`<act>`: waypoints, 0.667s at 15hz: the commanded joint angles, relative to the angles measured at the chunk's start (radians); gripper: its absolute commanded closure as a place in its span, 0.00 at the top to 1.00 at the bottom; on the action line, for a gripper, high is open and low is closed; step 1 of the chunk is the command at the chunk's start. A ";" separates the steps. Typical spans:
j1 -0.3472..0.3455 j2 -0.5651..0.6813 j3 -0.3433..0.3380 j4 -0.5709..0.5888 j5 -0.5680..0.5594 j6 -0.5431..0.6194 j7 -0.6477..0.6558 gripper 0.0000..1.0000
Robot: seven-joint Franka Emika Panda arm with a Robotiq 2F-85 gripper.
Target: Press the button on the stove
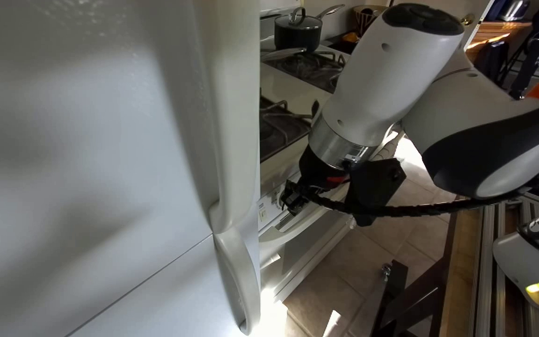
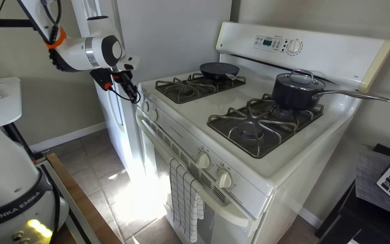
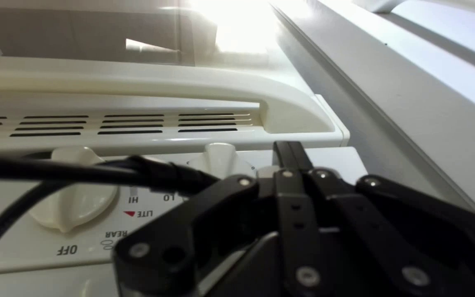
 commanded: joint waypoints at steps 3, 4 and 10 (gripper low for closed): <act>0.052 0.136 -0.071 0.082 -0.104 0.031 0.116 0.00; 0.067 0.150 -0.087 0.092 -0.113 0.036 0.121 0.00; 0.167 0.230 -0.179 0.139 -0.111 0.092 0.117 0.00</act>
